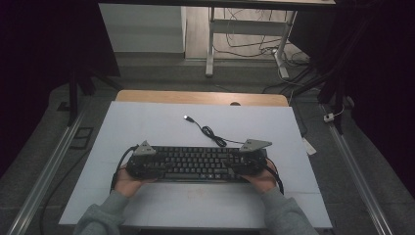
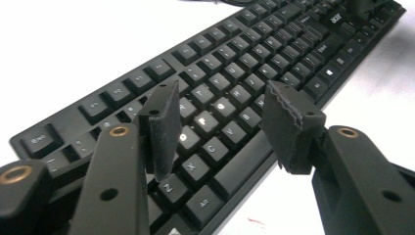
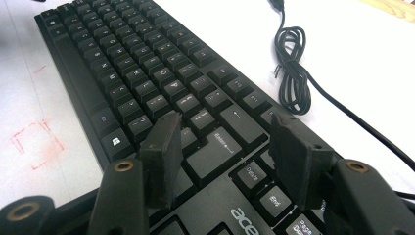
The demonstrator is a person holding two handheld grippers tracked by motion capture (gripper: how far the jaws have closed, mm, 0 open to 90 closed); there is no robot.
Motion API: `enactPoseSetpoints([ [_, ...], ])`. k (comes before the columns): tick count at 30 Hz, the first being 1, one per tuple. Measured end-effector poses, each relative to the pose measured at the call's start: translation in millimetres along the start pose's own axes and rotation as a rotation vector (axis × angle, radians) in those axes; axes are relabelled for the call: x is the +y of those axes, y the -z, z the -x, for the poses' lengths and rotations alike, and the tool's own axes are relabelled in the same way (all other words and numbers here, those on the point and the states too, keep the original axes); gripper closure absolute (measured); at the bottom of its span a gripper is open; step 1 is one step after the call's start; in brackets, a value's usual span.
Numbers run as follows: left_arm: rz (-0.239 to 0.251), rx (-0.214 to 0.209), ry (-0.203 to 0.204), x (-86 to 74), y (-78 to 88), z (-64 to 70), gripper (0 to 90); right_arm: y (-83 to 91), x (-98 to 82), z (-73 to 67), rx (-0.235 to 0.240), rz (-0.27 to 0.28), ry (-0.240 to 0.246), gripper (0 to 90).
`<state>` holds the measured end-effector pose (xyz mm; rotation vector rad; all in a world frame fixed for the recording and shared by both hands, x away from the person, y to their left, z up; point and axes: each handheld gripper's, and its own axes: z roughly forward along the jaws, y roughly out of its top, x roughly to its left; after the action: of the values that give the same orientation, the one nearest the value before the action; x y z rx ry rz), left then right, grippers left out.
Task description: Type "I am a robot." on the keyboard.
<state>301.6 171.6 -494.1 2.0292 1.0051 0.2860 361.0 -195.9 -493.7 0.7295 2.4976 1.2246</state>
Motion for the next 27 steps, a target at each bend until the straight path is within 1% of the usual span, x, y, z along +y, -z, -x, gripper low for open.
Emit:
enactPoseSetpoints([
  [4, 0.003, 0.012, 0.016, -0.8, 1.6, -3.7, 46.5, 0.2, 0.1, 0.2, -0.001, 0.001, 0.0, 46.4],
  [16, 0.004, 0.031, 0.022, -1.5, 4.0, -10.2, 45.2, 1.0, 0.4, 0.1, -0.001, 0.004, -0.001, 46.5],
  [19, 0.005, 0.035, 0.019, -0.7, 3.6, -11.4, 45.2, 1.1, 0.5, -0.1, 0.001, 0.011, -0.003, 46.4],
  [27, 0.001, 0.045, 0.002, 6.2, -0.2, -14.1, 45.4, 1.2, 0.7, 0.0, 0.001, 0.008, -0.001, 46.4],
])
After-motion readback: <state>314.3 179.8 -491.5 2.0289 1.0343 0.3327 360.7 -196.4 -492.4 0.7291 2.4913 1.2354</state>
